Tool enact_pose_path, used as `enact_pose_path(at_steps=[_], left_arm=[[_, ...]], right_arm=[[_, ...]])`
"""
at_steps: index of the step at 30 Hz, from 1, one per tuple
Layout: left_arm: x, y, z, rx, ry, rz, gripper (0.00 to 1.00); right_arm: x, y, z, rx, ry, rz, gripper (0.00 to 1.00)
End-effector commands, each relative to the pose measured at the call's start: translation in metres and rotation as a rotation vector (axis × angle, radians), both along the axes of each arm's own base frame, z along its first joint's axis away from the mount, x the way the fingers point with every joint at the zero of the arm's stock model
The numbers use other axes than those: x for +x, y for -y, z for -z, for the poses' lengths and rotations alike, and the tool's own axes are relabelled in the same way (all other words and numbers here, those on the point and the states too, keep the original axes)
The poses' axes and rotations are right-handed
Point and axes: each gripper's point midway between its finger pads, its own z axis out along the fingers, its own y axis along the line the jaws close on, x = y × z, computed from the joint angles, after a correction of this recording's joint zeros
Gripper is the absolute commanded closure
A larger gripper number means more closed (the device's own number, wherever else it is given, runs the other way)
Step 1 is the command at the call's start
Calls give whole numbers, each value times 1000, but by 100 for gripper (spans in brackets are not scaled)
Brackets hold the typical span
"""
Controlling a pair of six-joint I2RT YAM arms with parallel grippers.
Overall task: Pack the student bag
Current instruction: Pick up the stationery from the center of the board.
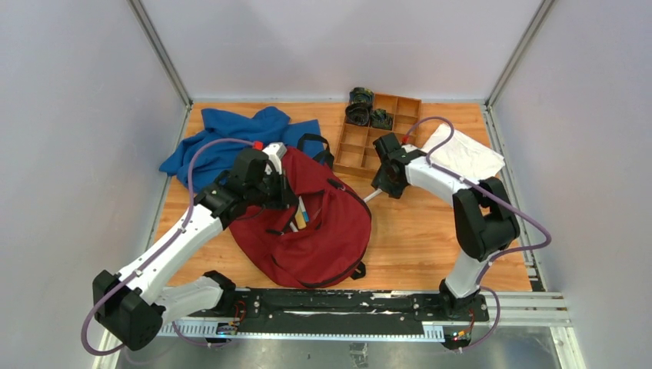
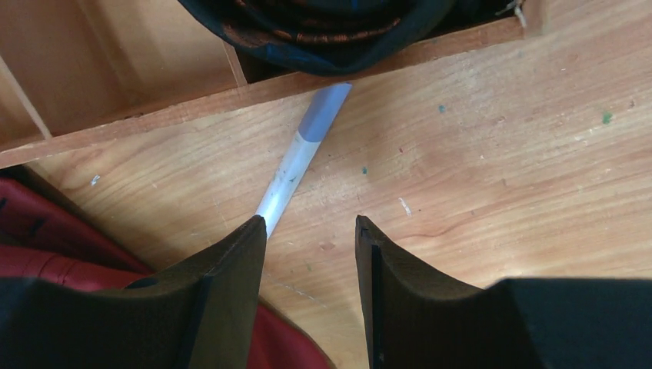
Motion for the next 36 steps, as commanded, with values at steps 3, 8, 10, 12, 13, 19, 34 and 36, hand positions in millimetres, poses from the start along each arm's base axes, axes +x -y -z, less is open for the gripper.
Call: enact_pose_path(at_steps=[3,8,10,12,13,19,34,36], left_arm=[[-8,8,-9,-53,20,49,100],[-8,9,-7,-56,18,51,100],[-8,10,-7,-57,16,53,100],[-8,10,-7,-57,16,53,100],[-8,10,-7,-57,17,53,100],[-8,11,-5,-57,12,58,100],[-4,16,-1,-63,2,68,100],[-3,16,-2,-64,5,67,100]], right_arm=[[12,-2,17,-18,-65,29,50],[16,-1,32,-89,-101,43,53],[15,3,41,-116,-120,61,55],[9,9,48,-152,-151,78,56],[4,14,51,-169,-167,87,58],[-34,35,45,-197,-185,102,77],[-91,48,-42,-68,69,-198,100],[-93,32,-60,6,113,-291,100]])
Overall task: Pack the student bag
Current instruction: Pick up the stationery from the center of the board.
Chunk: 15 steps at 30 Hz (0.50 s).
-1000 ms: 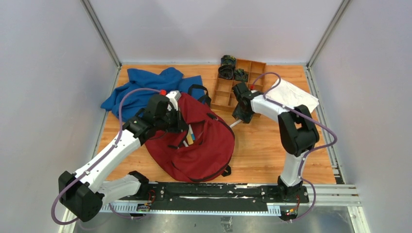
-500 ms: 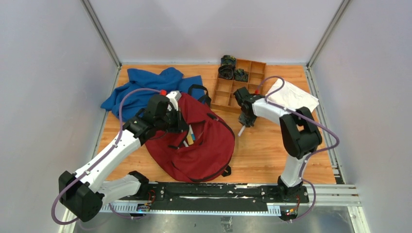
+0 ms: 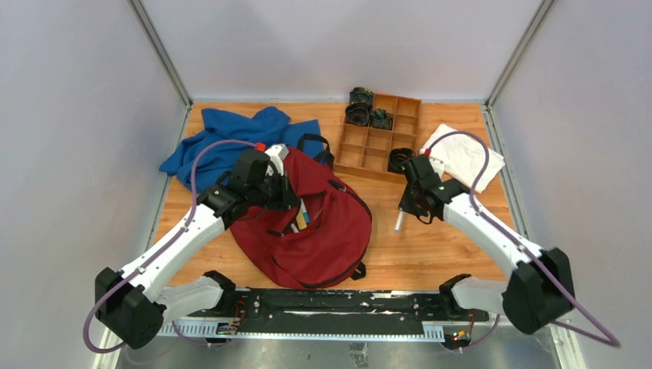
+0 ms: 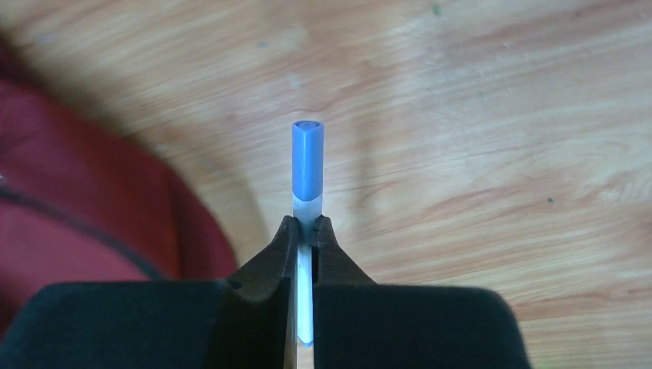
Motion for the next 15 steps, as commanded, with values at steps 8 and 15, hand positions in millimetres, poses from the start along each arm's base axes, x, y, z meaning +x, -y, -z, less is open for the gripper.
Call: enact_pose_path(at_steps=[8,15], left_arm=[[1,18,-16,-80,16,53,100],[3,18,-20,-81,25,49,100]], right_arm=[[-39,-146,-80,365,81,-636,100],[-60,-248,-97,543,26,-844,100]])
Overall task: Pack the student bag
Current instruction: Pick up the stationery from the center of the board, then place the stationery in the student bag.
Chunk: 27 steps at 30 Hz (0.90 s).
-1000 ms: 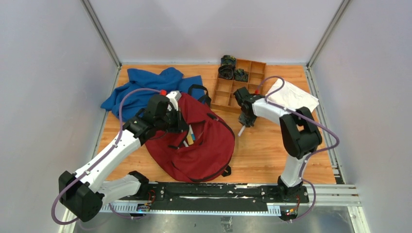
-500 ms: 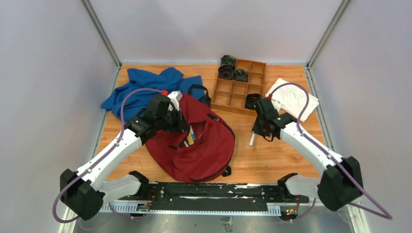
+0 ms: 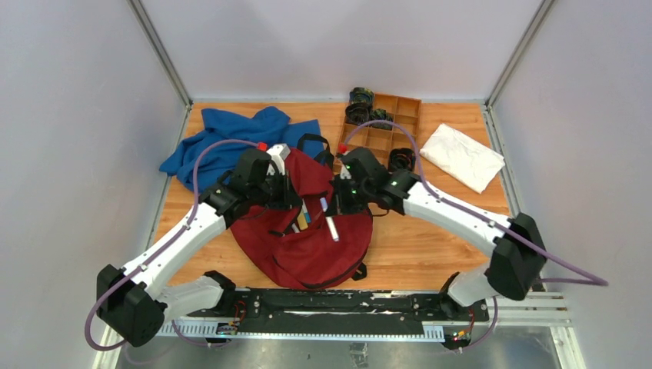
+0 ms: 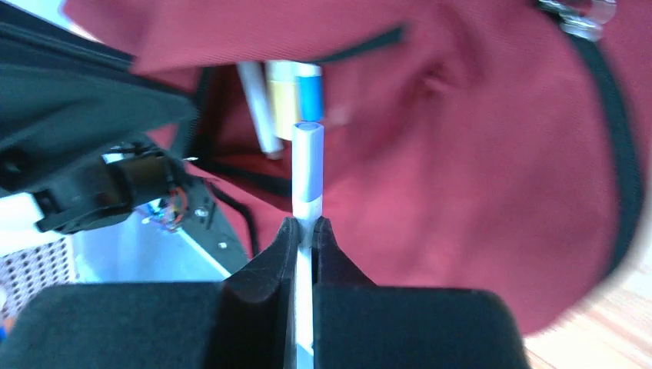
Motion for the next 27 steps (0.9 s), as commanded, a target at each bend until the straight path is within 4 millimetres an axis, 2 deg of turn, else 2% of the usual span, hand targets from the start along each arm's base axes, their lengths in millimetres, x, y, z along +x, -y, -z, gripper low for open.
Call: enact_pose_path(at_steps=[1,5,9,12,19,20,23,26,27], left_arm=[[2,13,-22,-67,33,37,100],[2,12,-23,-64,37,30,100],[-1,14,-26,-78,45,49,100],[-4,11,-23,-72,44,49,100],[-8,9,-21,-80,44,45,100],[-8,10,-22,-83,48,45,100],[-8,11,-22,-89,43,49,100],[-8,14,-25,-105,39,51,100],[-8,14,-27,-109,42,51,100]], right_arm=[[-13,-56,-14,129,-67,-120,100],[-10,-77,-4,161,-120,-119,100],[-4,-88,6,151,-149,-91,100],[16,-89,14,126,-111,-7,100],[67,-90,15,159,-101,202,100],[74,-88,16,160,-100,242,97],[87,-92,15,222,-128,317,76],[83,-96,12,250,-116,295,47],[80,-95,13,240,-113,284,43]])
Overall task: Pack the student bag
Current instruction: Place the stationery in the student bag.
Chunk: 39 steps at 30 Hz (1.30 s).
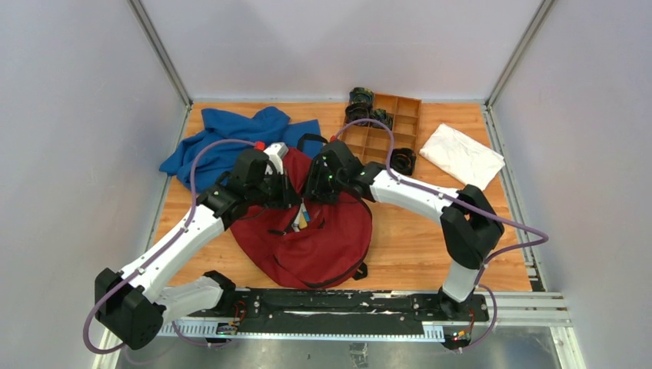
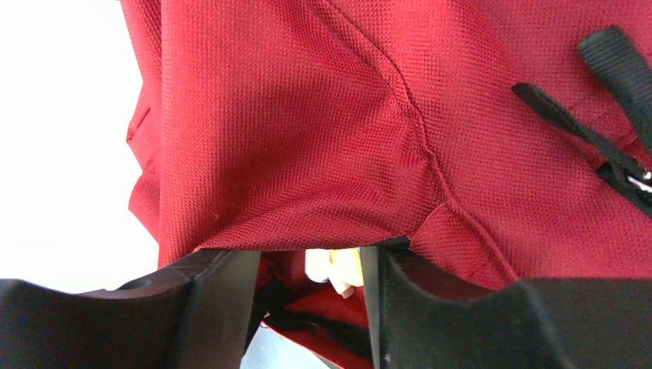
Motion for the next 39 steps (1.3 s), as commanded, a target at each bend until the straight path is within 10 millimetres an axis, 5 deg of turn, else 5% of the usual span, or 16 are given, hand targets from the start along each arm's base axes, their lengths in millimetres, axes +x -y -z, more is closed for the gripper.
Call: enact_pose_path(at_steps=[1,11,17,18,22,26,30,36,39], left_arm=[[-7,15,-23,-96,25,55,100],[0,11,-12,-46,10,33,100],[15,13,-15,-14,36,20,100],[16,18,-18,-32,34,38,93],[24,21,-17,-16,13,29,34],[33,-32,-9,204,37,-177,8],[13,-80,4,262,-37,-343,23],[-40,-138,25,276,-148,-663,29],[-54,-137,40,205,-193,-719,32]], right_arm=[[15,-2,-8,42,41,61,42],[-49,25,-26,90,36,-74,44],[-85,83,-28,-60,148,-52,44],[-87,92,-26,-82,168,-47,44],[-89,112,-23,-150,236,-70,46],[-89,106,-27,-217,287,-110,47],[-97,79,-28,-243,320,-191,61],[-95,51,-35,-266,383,-216,81],[-89,28,-44,-237,413,-248,84]])
